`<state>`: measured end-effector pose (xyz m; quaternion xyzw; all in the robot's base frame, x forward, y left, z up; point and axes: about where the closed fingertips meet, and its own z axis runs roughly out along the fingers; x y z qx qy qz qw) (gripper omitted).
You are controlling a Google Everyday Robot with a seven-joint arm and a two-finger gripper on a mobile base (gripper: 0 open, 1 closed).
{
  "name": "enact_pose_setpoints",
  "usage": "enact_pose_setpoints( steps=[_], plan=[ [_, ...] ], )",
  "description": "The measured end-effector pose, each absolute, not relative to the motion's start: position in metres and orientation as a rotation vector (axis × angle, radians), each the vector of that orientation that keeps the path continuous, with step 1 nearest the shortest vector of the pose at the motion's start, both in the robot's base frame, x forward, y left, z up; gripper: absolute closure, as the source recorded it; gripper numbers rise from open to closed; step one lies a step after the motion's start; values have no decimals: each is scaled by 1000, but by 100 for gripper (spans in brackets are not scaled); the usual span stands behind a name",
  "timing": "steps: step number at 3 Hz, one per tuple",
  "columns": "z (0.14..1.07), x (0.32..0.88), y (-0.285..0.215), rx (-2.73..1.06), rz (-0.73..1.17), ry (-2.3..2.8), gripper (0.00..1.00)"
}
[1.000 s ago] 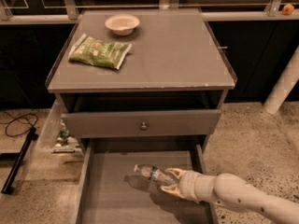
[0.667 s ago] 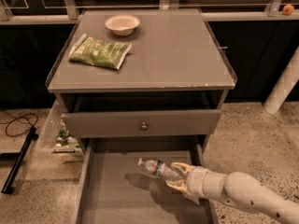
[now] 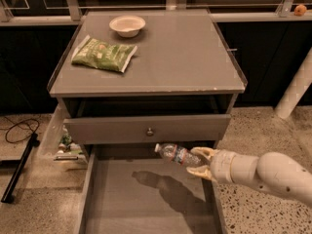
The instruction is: Pick water bottle from middle drawer and place on counter
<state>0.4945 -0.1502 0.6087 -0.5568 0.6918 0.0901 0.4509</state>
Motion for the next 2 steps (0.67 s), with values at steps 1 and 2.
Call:
enact_pose_setpoints(
  steps=[1,2],
  plan=[
    [666,500,-160,-1436,180,1712,100],
    [703,492,-159,-1477,134,1660,100]
  ],
)
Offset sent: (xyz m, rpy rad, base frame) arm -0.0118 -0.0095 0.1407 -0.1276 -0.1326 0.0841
